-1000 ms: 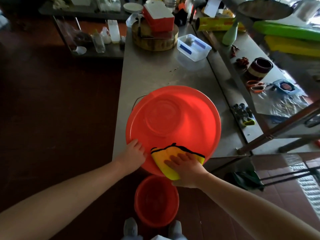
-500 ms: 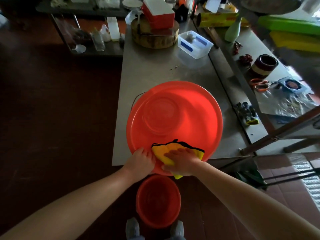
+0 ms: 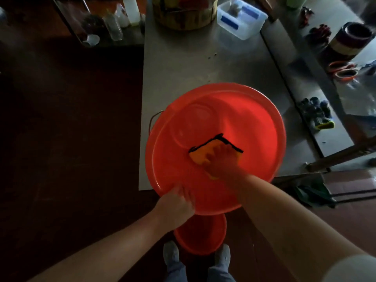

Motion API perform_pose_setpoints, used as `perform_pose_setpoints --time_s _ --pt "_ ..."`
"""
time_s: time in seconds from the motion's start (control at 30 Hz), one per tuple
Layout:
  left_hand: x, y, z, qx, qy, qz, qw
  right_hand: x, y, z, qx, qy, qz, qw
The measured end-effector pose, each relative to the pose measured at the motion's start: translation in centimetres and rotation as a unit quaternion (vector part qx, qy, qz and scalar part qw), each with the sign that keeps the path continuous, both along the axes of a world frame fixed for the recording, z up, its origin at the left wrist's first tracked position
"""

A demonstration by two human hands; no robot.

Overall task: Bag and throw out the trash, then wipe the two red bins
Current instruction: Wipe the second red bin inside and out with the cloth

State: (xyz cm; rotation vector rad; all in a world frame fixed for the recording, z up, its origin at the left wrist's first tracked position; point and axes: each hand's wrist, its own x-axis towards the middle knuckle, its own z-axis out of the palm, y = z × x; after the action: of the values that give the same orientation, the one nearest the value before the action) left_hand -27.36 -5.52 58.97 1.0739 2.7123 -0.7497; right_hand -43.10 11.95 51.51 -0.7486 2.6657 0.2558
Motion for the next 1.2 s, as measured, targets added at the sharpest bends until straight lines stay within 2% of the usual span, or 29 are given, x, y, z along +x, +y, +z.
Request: perform_pose_setpoints --time_s 0.03,0.13,0.27,0.43,0.5,0.57,0.7,0.8,0.9,1.1,1.2 --pt "0.2 0.0 -0.1 -0.01 0.006 -0.003 1.0 -0.8 1.1 -0.2 0.034 -0.001 -0.018 0.999" --pt "0.4 0.3 -0.5 -0.025 0.016 -0.002 1.0 -1.8 2.6 -0.3 0.054 0.008 -0.043 0.998" --pt "0.6 -0.2 -1.5 -0.06 0.0 -0.032 0.998 1.1 0.7 -1.4 0.037 -0.079 -0.071 0.994" --pt "0.3 -0.6 -1.2 -0.022 0.025 -0.044 0.999 5.6 -4.1 -1.5 -0.074 -0.129 -0.124 0.981" --pt "0.1 -0.8 -1.2 0.009 0.017 -0.045 0.999 5.6 -4.2 -1.2 -0.074 -0.155 -0.127 0.977" --pt "0.0 -0.7 -1.1 0.026 0.007 -0.043 0.999 5.2 -2.8 -1.0 -0.054 -0.128 -0.11 0.984" --pt "0.3 -0.7 -1.3 0.036 0.015 -0.033 0.999 2.4 2.5 0.6 0.008 -0.01 -0.025 1.0" --pt "0.3 -1.3 -1.5 0.03 0.04 -0.04 0.998 0.7 4.8 2.2 0.059 0.017 -0.008 0.998" --pt "0.3 -1.7 -1.4 0.023 0.053 -0.017 0.998 2.6 4.2 2.3 0.073 -0.007 -0.025 0.997" --pt "-0.2 -2.8 -1.2 0.048 0.045 -0.052 0.996 8.5 -2.1 1.1 -0.028 -0.145 -0.141 0.979" --pt "-0.8 -3.3 -1.0 0.048 0.055 -0.055 0.996 8.7 -3.4 1.2 -0.058 -0.172 -0.152 0.972"
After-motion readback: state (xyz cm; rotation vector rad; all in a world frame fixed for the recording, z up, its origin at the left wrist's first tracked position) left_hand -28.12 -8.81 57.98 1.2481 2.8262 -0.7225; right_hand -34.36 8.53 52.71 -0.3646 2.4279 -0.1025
